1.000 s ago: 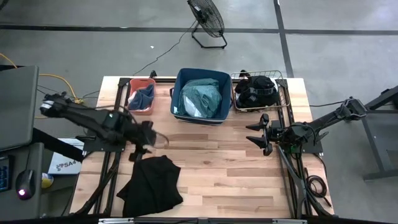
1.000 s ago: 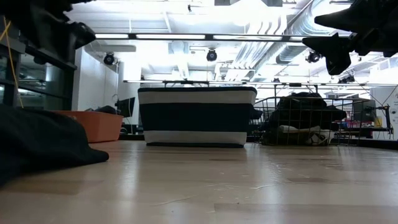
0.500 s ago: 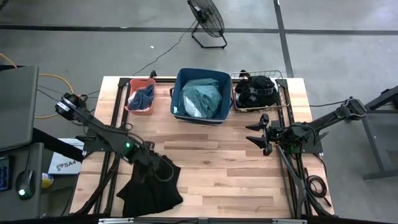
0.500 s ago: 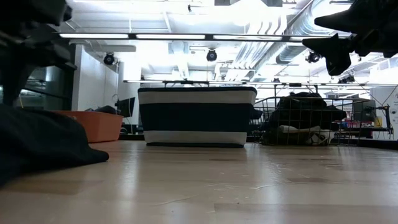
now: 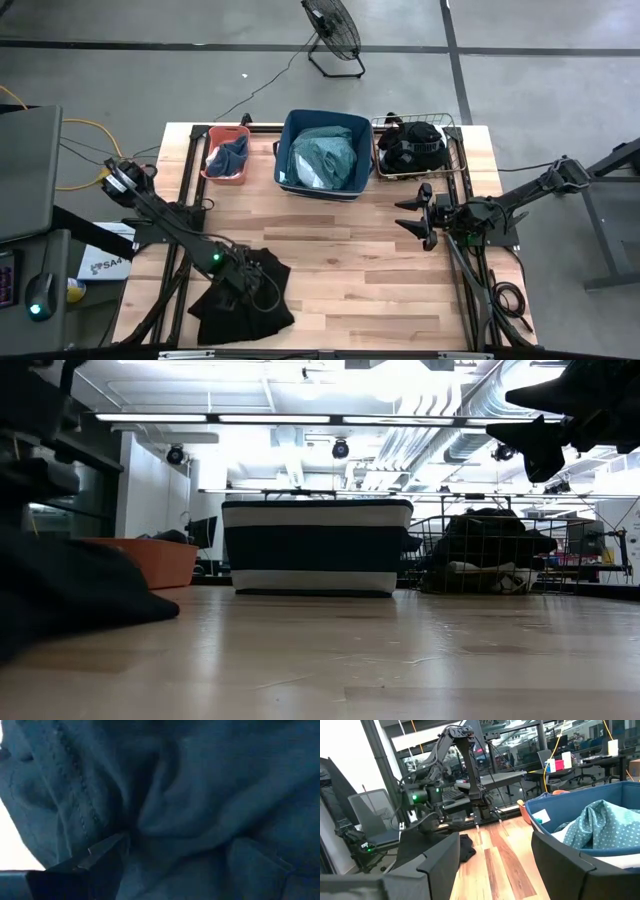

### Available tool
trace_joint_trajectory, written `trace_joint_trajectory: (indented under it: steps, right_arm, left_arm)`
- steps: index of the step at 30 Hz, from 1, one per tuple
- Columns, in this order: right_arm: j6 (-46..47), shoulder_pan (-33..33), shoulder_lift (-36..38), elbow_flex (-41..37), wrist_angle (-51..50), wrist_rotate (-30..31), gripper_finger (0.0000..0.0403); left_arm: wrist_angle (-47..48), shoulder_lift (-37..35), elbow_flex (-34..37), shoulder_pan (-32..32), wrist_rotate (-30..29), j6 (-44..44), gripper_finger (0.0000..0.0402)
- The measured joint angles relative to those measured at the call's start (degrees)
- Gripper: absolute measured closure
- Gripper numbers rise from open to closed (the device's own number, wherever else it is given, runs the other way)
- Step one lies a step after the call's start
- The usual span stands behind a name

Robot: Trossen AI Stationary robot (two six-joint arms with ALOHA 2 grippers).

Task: Pick & Place Cloths
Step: Put the black shorts into the blue laundry organizer

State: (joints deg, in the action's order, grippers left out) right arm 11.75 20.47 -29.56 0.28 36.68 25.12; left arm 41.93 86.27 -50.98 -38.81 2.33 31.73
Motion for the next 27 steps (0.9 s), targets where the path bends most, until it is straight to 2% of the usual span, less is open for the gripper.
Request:
trace_joint_trajectory:
  steps: [7,10,12,14,19,20,25,27]
  right_arm:
    - [-0.01,0.00,0.00,0.01,-0.01,0.00,0.0165]
    - [-0.02,0.00,0.00,0.02,-0.03,0.00,0.0165]
    - [0.00,0.00,0.00,0.01,-0.03,0.00,0.0165]
    - [-0.01,0.00,0.00,-0.01,-0.05,0.00,0.0165]
    - [0.00,0.00,0.00,0.00,-0.07,0.00,0.0165]
    - [0.00,0.00,0.00,0.01,-0.08,0.00,0.0165]
    - [-0.01,0.00,0.00,-0.01,-0.08,0.00,0.0165]
    - [-0.01,0.00,0.00,0.02,-0.08,0.00,0.0165]
  left_arm:
    - [0.60,6.65,-0.33,-0.03,-7.10,-5.08,0.0090]
    - [1.72,9.18,-0.46,0.05,-8.74,-5.90,0.0102]
    - [1.74,10.32,-0.46,0.04,-10.12,-5.99,0.0129]
    - [1.42,10.95,-0.46,0.04,-11.63,-6.07,0.0173]
    - [1.24,11.12,-0.27,0.15,-15.00,-6.80,0.0345]
    - [1.29,11.00,-0.24,0.15,-15.06,-6.87,0.0361]
    - [3.15,7.11,-1.98,0.25,-14.83,-6.31,0.0359]
    - [9.08,4.08,-4.04,0.35,-16.06,-6.13,0.0359]
